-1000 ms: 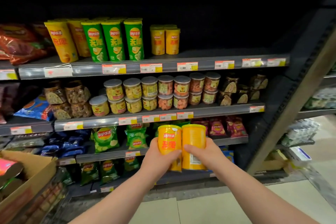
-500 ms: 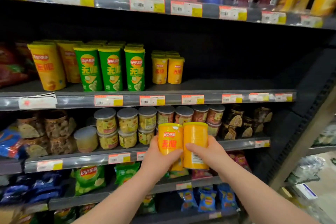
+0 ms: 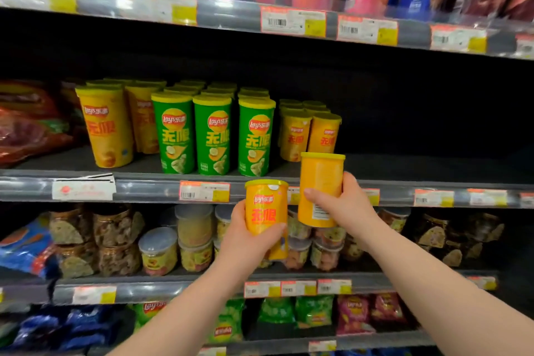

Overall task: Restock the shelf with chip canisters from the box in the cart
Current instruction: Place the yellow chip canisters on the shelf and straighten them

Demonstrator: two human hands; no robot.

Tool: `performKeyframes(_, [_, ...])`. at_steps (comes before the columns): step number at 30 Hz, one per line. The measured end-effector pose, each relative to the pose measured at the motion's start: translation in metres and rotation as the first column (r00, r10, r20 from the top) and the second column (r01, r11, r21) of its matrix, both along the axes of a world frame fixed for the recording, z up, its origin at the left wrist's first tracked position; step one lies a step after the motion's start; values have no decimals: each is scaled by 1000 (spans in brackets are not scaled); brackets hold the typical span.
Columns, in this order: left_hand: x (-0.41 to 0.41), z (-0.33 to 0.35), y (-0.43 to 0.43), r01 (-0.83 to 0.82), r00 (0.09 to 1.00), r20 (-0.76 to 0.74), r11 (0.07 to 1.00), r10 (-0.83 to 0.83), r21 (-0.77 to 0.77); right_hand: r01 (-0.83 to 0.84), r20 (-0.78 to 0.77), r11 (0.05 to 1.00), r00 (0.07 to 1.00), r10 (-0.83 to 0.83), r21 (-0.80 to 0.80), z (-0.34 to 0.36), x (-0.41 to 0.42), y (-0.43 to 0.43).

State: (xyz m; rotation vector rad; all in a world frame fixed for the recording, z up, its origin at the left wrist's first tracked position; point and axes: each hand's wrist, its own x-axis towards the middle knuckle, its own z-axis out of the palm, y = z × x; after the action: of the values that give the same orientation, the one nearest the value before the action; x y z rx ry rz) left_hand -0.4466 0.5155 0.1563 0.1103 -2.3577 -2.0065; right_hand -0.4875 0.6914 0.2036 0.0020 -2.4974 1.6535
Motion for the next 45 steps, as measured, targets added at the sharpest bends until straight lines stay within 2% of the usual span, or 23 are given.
performKeyframes(6, [-14,5,-5,-64,998,-5,998,64,-4,58,-93,998,994,-56,22,22,-54,-5])
performKeyframes(13, [-28,12,1,-165,986,27,985,164,46,17,-98,998,995,-11,60,26,-104,-10])
performKeyframes(17, [-36,10,5,-212,977,25,974,211,79,13,-58,991,998,-5,136,15,-120,-9])
performKeyframes(23, [-44,11,16,-223,975,-3,973,224,60,-141,60,978,989,134,155,10,-131,2])
performKeyframes(26, [-48,11,23,-217,976,0,975,217,52,-208,89,953,977,193,219,10,-131,9])
performKeyframes(34, [-55,13,32,-209,978,-3,976,210,56,-255,101,943,966,239,215,7,-134,9])
performKeyframes(38, [-56,11,33,-212,977,-2,975,212,59,-212,51,946,977,206,245,5,-134,8])
performKeyframes(42, [-55,10,33,-209,978,5,975,210,74,-294,96,928,955,279,228,6,-134,9])
performKeyframes(45, [-56,9,33,-216,976,8,973,216,85,-249,53,940,968,244,231,4,-133,11])
